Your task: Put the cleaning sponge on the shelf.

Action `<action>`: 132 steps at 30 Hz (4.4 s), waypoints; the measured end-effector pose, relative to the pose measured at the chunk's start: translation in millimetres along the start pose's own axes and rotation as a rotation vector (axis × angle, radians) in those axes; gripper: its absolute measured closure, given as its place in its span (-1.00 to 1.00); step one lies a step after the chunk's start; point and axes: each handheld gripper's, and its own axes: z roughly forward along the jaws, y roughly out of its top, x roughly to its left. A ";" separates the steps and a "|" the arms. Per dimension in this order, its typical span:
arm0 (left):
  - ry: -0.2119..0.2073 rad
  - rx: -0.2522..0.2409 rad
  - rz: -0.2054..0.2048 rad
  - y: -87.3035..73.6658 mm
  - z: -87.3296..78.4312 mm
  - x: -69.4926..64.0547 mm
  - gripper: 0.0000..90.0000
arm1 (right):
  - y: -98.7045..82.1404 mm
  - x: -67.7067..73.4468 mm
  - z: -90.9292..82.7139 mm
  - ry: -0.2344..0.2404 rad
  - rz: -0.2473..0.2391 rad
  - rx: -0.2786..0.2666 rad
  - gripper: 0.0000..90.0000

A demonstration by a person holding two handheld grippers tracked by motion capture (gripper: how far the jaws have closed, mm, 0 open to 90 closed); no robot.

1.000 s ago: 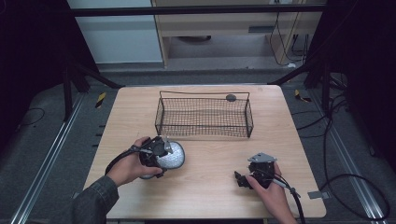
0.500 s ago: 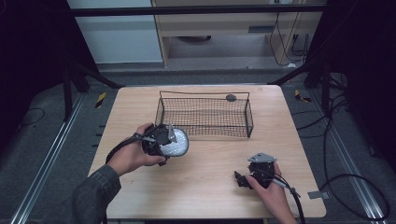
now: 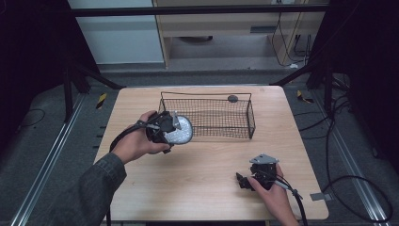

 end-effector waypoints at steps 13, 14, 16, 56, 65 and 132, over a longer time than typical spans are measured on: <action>0.066 -0.032 0.024 18.5 12.5 36.1 -0.66 | 0.0 -0.1 0.2 0.002 -0.003 -0.001 -0.99; 0.069 -0.034 0.024 19.7 13.2 38.2 -0.66 | 0.1 0.1 0.2 0.002 -0.001 -0.001 -0.99; 0.068 -0.034 0.019 21.0 13.9 40.2 -0.66 | 0.1 0.1 0.2 0.002 -0.001 -0.001 -0.99; 0.139 -0.047 0.116 59.8 56.7 64.1 -0.65 | 0.2 -0.6 0.4 0.002 -0.012 -0.004 -0.99; 0.150 -0.049 0.130 59.9 60.2 64.3 -0.65 | 0.1 -0.6 0.4 0.001 -0.013 -0.004 -0.99; 0.116 -0.128 0.029 58.0 69.3 65.6 -0.88 | 0.0 0.0 -0.4 0.005 -0.008 0.000 -0.99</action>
